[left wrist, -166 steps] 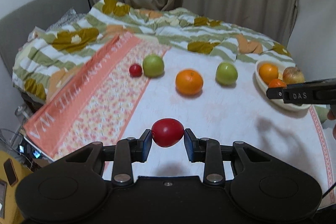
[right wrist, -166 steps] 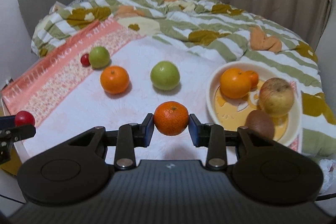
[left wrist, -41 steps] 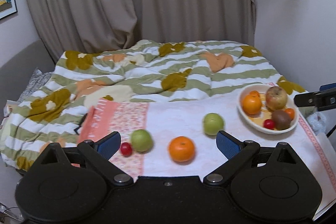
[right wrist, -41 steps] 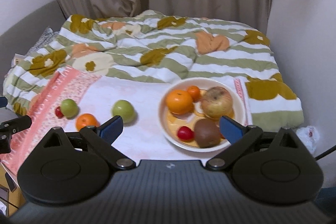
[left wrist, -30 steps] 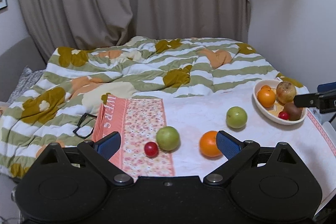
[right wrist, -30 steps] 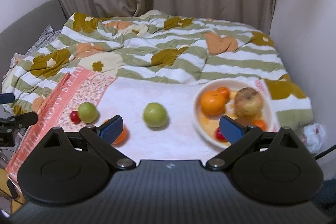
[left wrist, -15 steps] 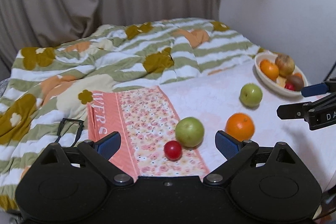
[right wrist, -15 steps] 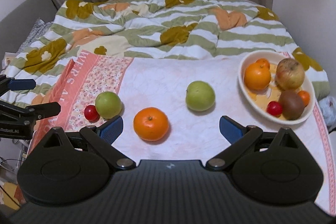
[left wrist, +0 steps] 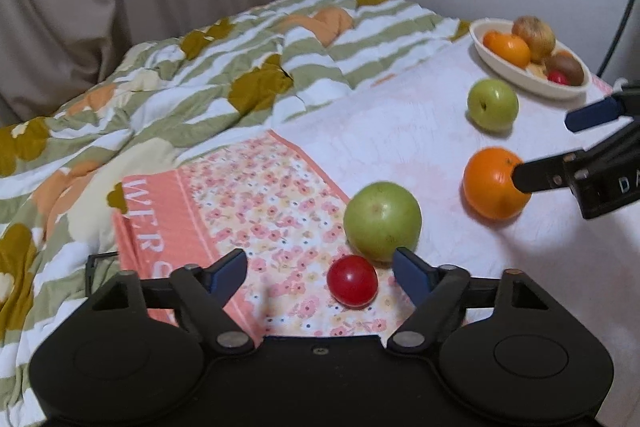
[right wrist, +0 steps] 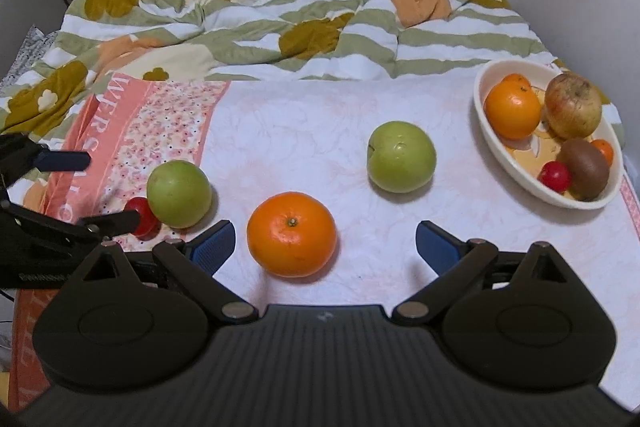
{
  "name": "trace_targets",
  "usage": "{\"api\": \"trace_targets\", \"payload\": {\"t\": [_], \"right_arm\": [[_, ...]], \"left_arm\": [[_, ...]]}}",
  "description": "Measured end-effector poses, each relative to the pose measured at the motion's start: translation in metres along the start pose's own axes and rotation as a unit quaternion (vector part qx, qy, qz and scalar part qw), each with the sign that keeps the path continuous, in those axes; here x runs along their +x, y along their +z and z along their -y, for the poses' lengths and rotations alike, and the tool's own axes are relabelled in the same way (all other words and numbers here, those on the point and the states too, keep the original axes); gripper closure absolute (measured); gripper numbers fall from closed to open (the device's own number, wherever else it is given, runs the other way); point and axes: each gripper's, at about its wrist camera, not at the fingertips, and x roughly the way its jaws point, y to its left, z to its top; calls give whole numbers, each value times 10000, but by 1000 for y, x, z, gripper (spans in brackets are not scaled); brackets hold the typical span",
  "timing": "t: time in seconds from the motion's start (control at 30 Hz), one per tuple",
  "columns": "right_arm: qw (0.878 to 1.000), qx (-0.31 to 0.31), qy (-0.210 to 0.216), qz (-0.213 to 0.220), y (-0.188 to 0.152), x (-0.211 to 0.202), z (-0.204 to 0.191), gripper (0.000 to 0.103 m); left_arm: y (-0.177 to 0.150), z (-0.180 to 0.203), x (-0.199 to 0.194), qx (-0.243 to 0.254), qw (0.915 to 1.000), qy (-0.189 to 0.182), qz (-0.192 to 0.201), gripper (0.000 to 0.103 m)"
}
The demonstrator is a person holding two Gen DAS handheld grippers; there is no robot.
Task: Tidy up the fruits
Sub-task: 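Grasp a small red tomato with the left tool while the right tool grasps the large orange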
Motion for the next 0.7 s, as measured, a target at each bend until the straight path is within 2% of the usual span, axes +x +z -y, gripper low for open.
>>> {"api": "trace_targets", "payload": {"t": [0.07,0.23,0.3,0.7], "right_arm": [[10000,10,-11,-25,1,4,-2,0],[9999,-29,10,-123,1,14,-8,0],[9999,-67,-9,-152,0,16,-11,0],[9995,-198,-18,-265,-2,28,-14,0]], "left_arm": [[-2,1,7,36,9999,-72,-81,30],[-5,0,18,33,9993,-325,-172,52],[-5,3,23,47,9990,-398,-215,68],[-10,0,19,-200,9989,-368,-211,69]]}}
